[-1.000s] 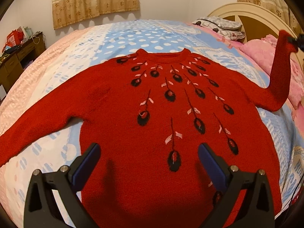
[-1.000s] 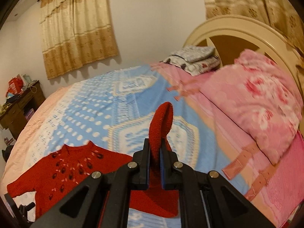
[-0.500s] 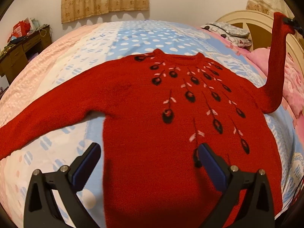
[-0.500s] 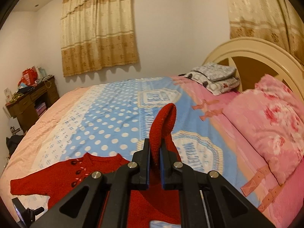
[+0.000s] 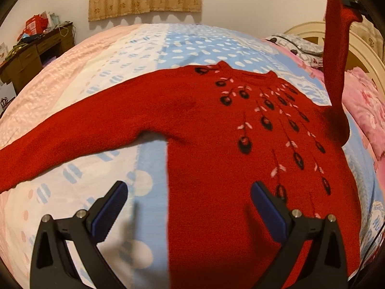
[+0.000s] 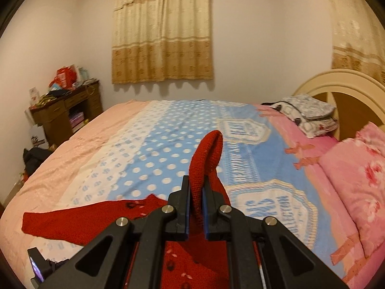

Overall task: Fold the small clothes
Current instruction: 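Lift the sleeve with the right tool and carry it across the sweater body, then lower the sleeve onto the sweater body and open the right tool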

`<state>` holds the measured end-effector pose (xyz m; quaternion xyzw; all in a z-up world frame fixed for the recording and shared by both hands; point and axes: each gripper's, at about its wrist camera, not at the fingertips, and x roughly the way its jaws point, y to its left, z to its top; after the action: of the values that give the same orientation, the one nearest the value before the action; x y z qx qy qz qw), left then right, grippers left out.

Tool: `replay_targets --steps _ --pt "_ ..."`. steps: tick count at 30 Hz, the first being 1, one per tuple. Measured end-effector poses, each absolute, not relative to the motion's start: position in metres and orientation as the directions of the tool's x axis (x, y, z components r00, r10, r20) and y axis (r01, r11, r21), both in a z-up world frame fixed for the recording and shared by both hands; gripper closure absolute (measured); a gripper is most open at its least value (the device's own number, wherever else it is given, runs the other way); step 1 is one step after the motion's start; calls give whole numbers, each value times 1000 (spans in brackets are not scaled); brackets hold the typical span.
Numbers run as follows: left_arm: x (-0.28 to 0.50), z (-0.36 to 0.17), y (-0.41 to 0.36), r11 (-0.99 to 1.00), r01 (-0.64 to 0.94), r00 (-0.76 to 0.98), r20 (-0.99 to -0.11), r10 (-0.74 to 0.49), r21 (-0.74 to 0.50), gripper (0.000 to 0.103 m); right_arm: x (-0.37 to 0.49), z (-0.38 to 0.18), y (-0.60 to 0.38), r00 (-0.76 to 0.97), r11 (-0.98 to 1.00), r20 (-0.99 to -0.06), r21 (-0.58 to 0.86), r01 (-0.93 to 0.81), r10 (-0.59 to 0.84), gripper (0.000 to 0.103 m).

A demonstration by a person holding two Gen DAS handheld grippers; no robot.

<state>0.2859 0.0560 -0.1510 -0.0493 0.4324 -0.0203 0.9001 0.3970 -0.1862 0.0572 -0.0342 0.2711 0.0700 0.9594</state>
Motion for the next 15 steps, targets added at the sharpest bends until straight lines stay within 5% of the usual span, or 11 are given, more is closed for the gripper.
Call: replay_targets --steps 15 --pt "276 -154 107 990 -115 615 -789 5 -83 0 417 -59 -51 709 927 -660 -50 -371 248 96"
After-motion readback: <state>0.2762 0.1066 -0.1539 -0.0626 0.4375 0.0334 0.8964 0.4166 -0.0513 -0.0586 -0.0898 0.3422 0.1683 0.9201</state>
